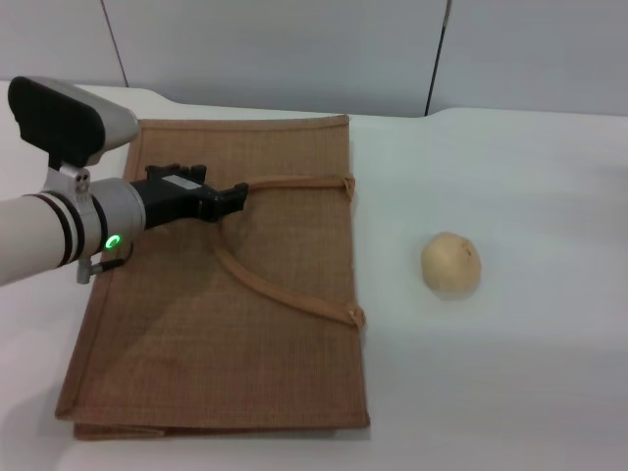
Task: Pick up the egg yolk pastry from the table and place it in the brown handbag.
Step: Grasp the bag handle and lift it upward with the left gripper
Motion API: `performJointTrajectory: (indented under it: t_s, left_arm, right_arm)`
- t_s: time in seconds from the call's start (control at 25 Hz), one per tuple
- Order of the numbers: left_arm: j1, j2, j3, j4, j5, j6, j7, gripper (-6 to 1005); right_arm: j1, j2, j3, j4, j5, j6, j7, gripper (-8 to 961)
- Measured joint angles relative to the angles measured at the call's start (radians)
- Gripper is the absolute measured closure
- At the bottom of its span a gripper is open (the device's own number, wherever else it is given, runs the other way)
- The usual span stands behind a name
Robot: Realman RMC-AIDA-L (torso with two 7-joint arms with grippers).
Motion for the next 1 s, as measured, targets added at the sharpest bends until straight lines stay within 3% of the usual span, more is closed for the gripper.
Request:
performJointTrajectory:
  t_s: [0.12,0.4,1.0]
  left_arm:
    - [-0.002,-0.002,-0.001,0.030,0.132,-0.010,-0.110,368]
    - [-0.012,-0.004,-0.019,0.069,0.271,-0.074,-0.231,378]
    - [-0.044,-0.006,-0.025,0.059,0.392,-0.106,-0.349,399]
  right_arm:
    - [0.003,0.000,0.000,0.000,0.000,0.008,0.000,61]
    - [0.006,0.000,0.000,0.000,0.000,0.010,0.000,61]
    - [0.007,0.000,0.000,0.000,0.000,0.018,0.000,61]
